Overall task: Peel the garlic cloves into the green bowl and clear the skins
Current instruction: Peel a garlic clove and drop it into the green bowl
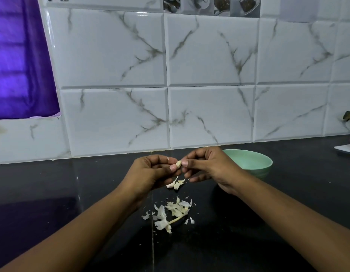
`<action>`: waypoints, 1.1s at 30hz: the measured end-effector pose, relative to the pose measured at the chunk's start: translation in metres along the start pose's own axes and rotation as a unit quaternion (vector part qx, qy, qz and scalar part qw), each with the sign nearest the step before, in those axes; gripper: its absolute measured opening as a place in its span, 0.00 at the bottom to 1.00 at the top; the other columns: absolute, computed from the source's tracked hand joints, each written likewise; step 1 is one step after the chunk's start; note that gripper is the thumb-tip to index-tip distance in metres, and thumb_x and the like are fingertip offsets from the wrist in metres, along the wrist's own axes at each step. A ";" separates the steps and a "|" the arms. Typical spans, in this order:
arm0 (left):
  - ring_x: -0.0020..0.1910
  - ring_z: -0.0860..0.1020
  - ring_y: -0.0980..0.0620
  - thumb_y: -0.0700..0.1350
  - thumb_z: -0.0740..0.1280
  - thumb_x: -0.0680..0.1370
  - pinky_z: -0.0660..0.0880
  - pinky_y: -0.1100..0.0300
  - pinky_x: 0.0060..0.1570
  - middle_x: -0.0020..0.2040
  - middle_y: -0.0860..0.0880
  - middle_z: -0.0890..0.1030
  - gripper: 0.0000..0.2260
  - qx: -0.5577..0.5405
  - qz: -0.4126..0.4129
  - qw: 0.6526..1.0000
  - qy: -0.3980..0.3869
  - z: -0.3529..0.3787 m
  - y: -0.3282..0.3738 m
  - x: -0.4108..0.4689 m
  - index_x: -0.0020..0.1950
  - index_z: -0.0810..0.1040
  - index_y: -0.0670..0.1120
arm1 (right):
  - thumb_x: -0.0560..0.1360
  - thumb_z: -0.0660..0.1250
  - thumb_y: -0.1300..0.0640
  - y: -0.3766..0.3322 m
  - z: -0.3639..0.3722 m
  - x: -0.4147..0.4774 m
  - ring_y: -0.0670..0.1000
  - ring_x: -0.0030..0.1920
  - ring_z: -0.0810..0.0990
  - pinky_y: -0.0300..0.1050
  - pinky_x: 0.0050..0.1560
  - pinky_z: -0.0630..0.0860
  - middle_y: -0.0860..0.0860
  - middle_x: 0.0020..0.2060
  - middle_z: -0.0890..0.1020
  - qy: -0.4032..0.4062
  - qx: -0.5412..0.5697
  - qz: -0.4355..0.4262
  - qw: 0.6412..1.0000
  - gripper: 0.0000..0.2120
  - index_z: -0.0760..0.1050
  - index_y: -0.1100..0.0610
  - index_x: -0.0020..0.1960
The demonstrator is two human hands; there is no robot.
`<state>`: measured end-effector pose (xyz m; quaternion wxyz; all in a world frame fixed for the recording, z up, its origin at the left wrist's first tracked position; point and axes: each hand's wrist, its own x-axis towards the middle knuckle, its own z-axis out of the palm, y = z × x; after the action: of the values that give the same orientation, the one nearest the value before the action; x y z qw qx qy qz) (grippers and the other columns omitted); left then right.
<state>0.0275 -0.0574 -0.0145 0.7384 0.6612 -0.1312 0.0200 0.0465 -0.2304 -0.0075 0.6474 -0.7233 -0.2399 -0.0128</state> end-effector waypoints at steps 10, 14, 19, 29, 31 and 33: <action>0.37 0.83 0.55 0.35 0.71 0.73 0.77 0.68 0.35 0.39 0.43 0.85 0.04 0.174 0.101 0.979 0.024 0.001 0.000 -0.004 0.43 0.83 0.44 | 0.73 0.69 0.66 -0.003 0.000 -0.002 0.48 0.28 0.79 0.40 0.29 0.79 0.53 0.29 0.81 0.011 -0.053 0.021 0.998 0.04 0.79 0.61 0.40; 0.37 0.83 0.55 0.37 0.73 0.72 0.77 0.67 0.35 0.37 0.46 0.85 0.06 0.225 0.130 0.965 0.034 0.001 -0.001 -0.004 0.40 0.83 0.48 | 0.73 0.68 0.67 -0.002 0.004 -0.002 0.46 0.26 0.78 0.39 0.29 0.78 0.53 0.27 0.80 0.035 -0.075 0.006 0.997 0.07 0.78 0.61 0.38; 0.37 0.84 0.53 0.37 0.72 0.73 0.78 0.66 0.35 0.36 0.47 0.85 0.06 0.244 0.146 0.958 0.046 0.003 -0.003 -0.004 0.41 0.83 0.48 | 0.71 0.68 0.67 0.000 0.010 -0.002 0.46 0.25 0.77 0.41 0.30 0.77 0.53 0.27 0.79 0.093 -0.123 -0.025 0.988 0.07 0.79 0.60 0.36; 0.40 0.84 0.55 0.37 0.72 0.72 0.79 0.65 0.37 0.40 0.49 0.86 0.06 0.215 0.172 0.961 0.041 0.003 -0.005 -0.002 0.46 0.83 0.48 | 0.74 0.64 0.67 -0.001 0.011 0.000 0.45 0.22 0.72 0.41 0.28 0.78 0.50 0.23 0.75 0.069 0.024 0.039 0.997 0.09 0.74 0.61 0.36; 0.41 0.84 0.56 0.39 0.74 0.71 0.80 0.63 0.39 0.40 0.52 0.86 0.08 0.245 0.196 0.949 0.046 0.003 -0.007 -0.002 0.48 0.83 0.49 | 0.75 0.63 0.67 -0.002 0.010 0.000 0.44 0.21 0.71 0.40 0.28 0.79 0.50 0.23 0.75 0.062 0.056 0.055 0.995 0.09 0.74 0.61 0.36; 0.40 0.84 0.57 0.39 0.75 0.70 0.80 0.64 0.40 0.40 0.53 0.86 0.09 0.263 0.212 0.940 0.048 0.004 -0.008 -0.003 0.48 0.84 0.48 | 0.75 0.62 0.67 -0.002 0.009 0.001 0.44 0.21 0.71 0.40 0.28 0.79 0.49 0.22 0.74 0.054 0.076 0.068 0.993 0.09 0.74 0.61 0.37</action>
<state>0.0260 -0.0619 -0.0223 0.5220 0.7872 -0.2228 0.2411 0.0438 -0.2215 -0.0071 0.7119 -0.6849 -0.1551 0.0109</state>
